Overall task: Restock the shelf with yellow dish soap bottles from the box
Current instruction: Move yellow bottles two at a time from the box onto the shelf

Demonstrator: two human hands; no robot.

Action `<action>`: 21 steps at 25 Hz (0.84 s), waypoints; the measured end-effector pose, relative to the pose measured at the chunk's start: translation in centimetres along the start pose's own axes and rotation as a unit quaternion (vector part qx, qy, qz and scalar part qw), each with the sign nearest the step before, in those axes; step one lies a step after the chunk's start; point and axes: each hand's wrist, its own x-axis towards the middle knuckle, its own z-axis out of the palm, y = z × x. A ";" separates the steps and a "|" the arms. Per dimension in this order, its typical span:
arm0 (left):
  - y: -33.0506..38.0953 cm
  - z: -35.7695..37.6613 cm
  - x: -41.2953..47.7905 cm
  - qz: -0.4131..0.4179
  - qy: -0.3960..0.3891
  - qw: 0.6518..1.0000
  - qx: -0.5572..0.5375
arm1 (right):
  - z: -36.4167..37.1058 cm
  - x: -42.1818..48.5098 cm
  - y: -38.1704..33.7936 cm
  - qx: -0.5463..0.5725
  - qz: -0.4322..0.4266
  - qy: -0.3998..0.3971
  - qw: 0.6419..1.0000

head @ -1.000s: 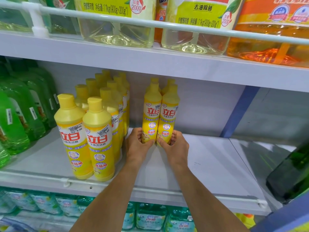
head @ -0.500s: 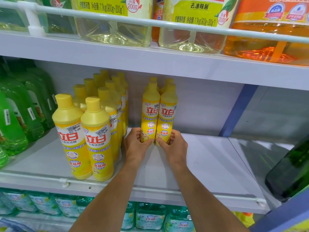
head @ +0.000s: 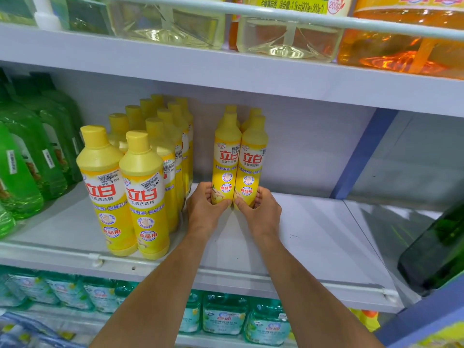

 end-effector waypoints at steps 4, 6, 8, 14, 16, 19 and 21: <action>0.2 -0.9 -0.2 -0.033 -0.038 0.998 0.026 | -0.9 -0.7 -0.5 -0.039 -0.004 -0.053 0.998; 0.8 -1.8 -1.0 -0.041 -0.056 0.993 0.098 | -2.2 -1.3 -0.9 -0.090 -0.022 -0.092 0.991; 1.9 -3.0 -2.4 -0.014 -0.115 0.976 0.186 | -3.8 -2.5 -1.8 -0.174 -0.041 -0.144 0.973; 6.6 -8.8 -8.6 0.141 -0.266 0.837 0.458 | -9.6 -8.7 -8.1 -0.379 -0.083 -0.240 0.890; 8.5 -11.7 -11.5 0.190 -0.276 0.802 0.494 | -11.5 -12.3 -11.0 -0.418 -0.100 -0.237 0.871; 9.6 -16.5 -15.8 0.232 -0.267 0.774 0.525 | -13.0 -17.7 -14.0 -0.462 -0.121 -0.236 0.846; 9.1 -20.2 -19.0 0.236 -0.262 0.764 0.540 | -13.4 -21.7 -15.5 -0.470 -0.125 -0.236 0.841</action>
